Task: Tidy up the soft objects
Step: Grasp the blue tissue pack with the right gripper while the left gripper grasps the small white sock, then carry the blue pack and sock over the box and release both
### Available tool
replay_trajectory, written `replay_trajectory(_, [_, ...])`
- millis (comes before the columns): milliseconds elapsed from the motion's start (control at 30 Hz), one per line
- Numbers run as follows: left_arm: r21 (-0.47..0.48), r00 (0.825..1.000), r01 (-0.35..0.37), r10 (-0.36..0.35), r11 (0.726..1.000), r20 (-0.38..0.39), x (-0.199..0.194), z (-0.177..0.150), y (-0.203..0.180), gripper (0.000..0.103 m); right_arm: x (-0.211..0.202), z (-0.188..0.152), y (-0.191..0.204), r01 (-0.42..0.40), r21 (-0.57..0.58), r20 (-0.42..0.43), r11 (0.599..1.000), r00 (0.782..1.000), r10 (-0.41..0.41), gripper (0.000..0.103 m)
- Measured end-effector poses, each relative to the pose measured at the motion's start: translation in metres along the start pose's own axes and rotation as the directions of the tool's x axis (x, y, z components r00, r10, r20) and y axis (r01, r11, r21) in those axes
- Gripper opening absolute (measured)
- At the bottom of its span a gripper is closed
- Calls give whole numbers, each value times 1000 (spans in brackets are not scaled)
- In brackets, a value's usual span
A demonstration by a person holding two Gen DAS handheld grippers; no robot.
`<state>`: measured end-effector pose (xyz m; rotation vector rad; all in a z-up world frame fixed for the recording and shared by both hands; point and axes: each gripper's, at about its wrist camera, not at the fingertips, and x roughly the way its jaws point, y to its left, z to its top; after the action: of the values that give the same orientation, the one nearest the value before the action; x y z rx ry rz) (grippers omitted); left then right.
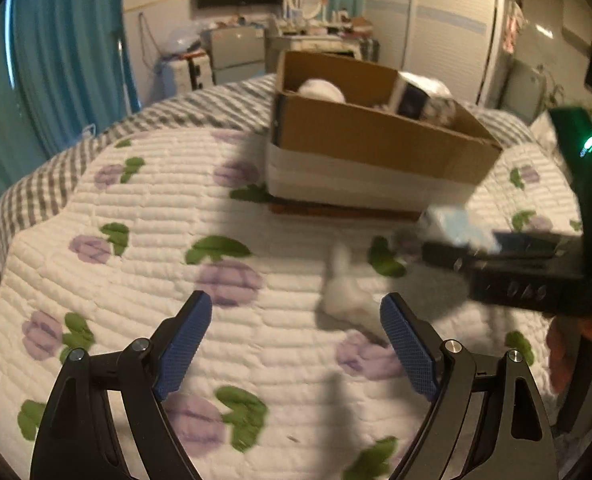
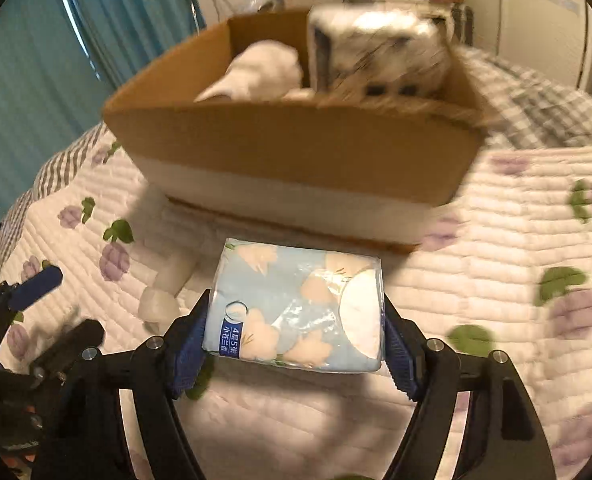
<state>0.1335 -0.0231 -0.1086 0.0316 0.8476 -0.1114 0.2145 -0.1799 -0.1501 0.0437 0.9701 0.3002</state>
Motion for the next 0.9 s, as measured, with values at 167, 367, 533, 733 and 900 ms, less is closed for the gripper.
replay_trajectory(167, [-16, 998, 44, -45, 999, -53, 14, -2, -20, 85, -14, -4, -23, 11, 57, 16, 998, 1000, -12, 75])
replay_trajectory(367, [-33, 997, 27, -29, 999, -74, 45, 4, -32, 84, -10, 5, -22, 25, 73, 9, 997, 1000, -26, 75])
replay_trajectory(533, [-21, 995, 28, -30, 999, -93, 63, 0, -43, 82, -8, 5, -11, 47, 21, 18, 999, 999, -47, 75])
replay_trajectory(733, [21, 995, 7, -5, 1000, -96, 66, -7, -48, 49, -14, 6, -15, 43, 43, 38, 998, 998, -44, 75])
replay_trajectory(900, [-9, 995, 32, -33, 999, -98, 56, -10, -29, 35, -18, 3, -15, 46, 46, 47, 998, 998, -48, 75])
